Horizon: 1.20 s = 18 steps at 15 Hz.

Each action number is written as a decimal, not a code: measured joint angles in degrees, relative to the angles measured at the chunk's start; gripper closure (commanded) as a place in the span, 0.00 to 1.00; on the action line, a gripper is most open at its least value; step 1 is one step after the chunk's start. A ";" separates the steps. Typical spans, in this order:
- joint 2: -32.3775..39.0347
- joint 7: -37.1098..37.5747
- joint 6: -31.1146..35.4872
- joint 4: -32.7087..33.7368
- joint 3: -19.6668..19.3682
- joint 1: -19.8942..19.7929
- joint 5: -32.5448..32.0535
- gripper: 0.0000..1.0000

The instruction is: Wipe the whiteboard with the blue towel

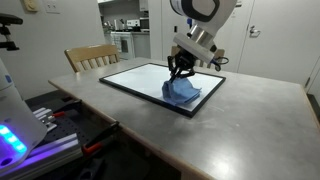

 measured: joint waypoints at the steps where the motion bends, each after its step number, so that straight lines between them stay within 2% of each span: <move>1: 0.00 0.28 0.03 -0.18 0.14 0.30 0.00 0.99; 18: -1.22 6.79 1.25 -3.15 2.50 4.14 0.37 0.99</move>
